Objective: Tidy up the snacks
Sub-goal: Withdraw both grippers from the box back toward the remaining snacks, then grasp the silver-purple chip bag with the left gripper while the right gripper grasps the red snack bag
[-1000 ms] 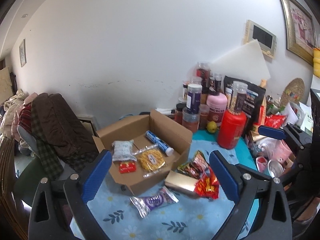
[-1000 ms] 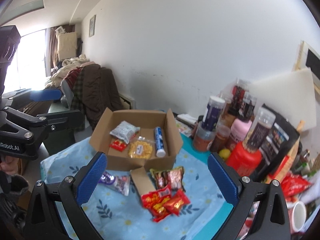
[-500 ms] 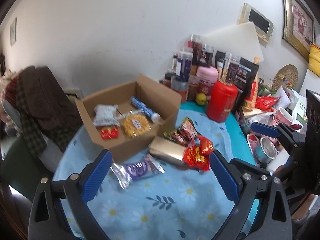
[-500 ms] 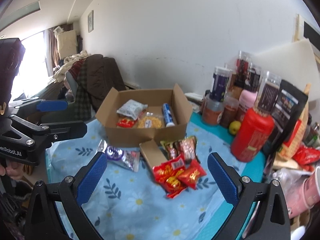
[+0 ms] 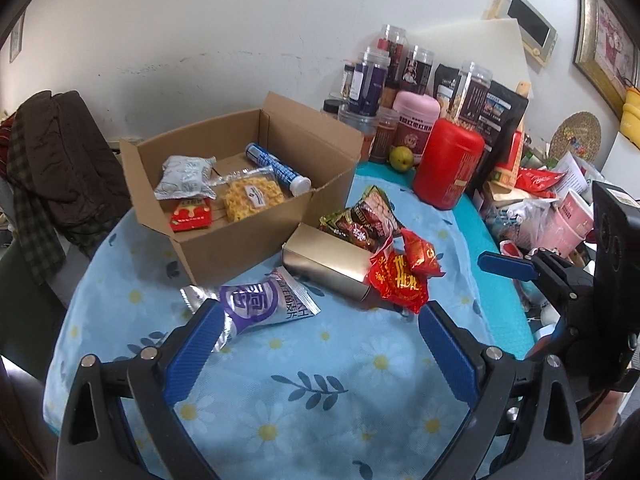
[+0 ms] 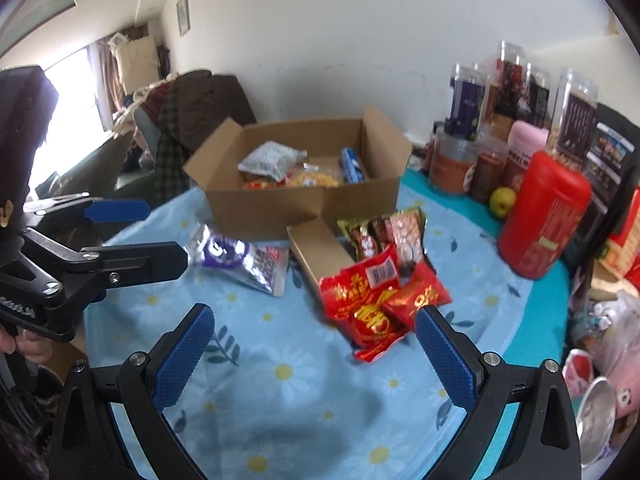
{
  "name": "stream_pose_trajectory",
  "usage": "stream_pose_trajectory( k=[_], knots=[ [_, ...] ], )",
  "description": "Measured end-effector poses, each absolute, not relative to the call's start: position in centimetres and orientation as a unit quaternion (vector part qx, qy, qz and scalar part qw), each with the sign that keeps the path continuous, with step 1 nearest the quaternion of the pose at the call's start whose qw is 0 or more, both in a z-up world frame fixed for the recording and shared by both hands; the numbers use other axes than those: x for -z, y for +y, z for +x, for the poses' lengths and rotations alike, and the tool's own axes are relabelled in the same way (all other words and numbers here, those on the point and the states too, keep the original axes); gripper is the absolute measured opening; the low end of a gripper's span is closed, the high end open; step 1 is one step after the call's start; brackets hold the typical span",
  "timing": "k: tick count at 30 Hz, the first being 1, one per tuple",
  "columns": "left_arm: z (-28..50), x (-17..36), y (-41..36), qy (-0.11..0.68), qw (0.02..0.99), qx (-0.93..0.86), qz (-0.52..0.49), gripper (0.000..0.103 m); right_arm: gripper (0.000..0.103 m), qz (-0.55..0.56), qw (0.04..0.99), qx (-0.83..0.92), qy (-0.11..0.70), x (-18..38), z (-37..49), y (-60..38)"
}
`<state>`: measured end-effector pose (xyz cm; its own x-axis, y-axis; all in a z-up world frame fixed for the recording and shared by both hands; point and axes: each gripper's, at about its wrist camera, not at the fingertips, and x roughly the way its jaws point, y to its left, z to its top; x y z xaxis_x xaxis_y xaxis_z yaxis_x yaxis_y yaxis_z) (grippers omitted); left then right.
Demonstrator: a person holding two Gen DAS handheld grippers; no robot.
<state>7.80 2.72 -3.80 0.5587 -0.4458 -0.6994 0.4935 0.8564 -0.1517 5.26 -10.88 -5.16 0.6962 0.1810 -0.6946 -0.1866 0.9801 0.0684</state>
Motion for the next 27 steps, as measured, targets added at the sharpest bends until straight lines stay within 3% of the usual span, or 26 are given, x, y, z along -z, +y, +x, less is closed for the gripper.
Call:
stream_pose_trajectory(
  k=[10, 19, 27],
  knots=[
    [12.2, 7.4, 1.5, 0.429, 0.865, 0.256, 0.045, 0.099, 0.102, 0.016, 0.903, -0.095, 0.419, 8.4, 8.3, -12.5],
    [14.4, 8.7, 0.7, 0.422, 0.87, 0.243, 0.083, 0.099, 0.102, 0.027, 0.893, -0.09, 0.44, 10.1, 9.6, -13.5],
    [15.4, 11.3, 0.6, 0.48, 0.84, 0.245, 0.066, 0.099, 0.102, 0.036, 0.89, -0.078, 0.449, 11.0, 10.4, -14.5]
  ],
)
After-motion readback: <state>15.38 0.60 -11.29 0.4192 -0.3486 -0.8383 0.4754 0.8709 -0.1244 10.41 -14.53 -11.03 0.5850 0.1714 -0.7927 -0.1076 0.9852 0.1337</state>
